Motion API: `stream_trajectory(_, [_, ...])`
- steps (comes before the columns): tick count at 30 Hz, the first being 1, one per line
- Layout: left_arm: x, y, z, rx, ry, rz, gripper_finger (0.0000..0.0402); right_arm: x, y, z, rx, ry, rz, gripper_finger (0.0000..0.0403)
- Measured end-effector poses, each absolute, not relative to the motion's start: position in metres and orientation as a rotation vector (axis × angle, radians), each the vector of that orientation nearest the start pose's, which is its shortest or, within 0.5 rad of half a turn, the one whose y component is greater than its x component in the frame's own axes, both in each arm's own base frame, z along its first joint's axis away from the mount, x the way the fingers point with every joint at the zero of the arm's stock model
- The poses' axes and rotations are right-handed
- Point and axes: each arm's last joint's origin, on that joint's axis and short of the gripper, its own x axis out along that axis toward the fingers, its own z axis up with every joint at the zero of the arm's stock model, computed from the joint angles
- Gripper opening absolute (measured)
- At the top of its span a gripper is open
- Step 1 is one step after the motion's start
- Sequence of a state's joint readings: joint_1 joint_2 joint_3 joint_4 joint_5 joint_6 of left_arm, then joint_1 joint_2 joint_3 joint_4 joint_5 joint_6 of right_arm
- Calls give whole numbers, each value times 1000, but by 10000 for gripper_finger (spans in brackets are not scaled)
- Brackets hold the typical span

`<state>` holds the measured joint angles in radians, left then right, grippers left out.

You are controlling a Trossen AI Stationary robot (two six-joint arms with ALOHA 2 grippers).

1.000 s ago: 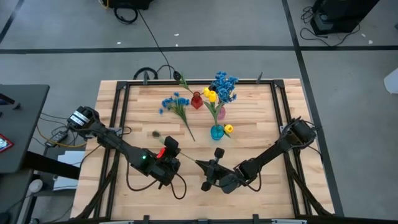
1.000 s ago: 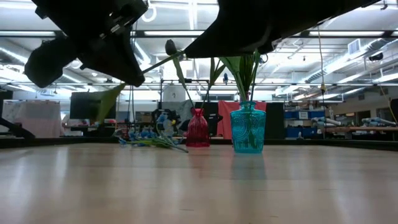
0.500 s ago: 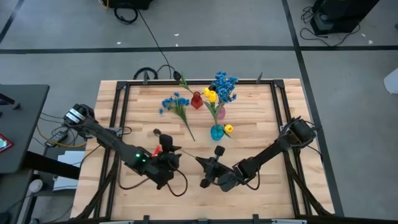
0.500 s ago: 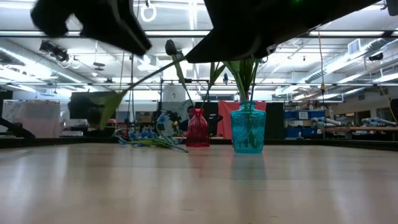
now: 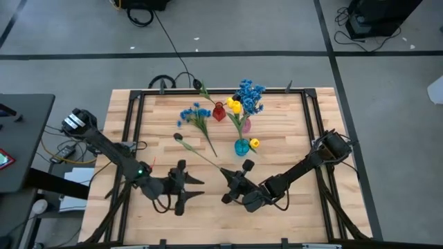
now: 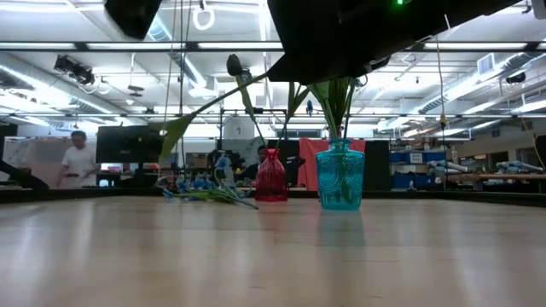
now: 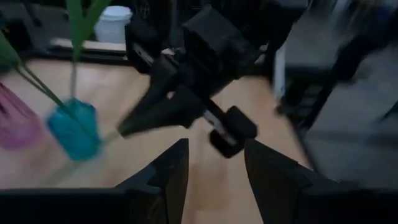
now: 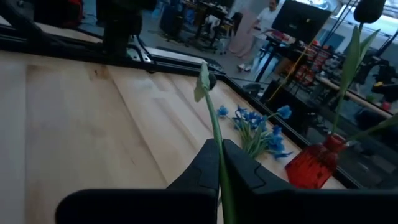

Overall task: Sort flowers into vase by color
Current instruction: Put the black flower into the red vase

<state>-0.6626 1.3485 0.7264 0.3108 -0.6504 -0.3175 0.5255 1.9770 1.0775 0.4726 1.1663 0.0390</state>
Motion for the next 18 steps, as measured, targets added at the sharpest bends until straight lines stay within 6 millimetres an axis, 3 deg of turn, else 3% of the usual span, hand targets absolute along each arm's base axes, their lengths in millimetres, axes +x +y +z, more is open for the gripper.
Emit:
stream_trajectory(5, [220, -152, 194, -439, 171, 25, 162, 356, 176, 161, -310, 270, -635, 14])
stream_trajectory(10, [206, -138, 157, -635, 156, 118, 162, 357, 176, 164, -334, 260, -647, 14])
stream_trajectory(18, [202, -126, 132, -745, 51, 339, 162, 358, 176, 172, -373, 230, -726, 14])
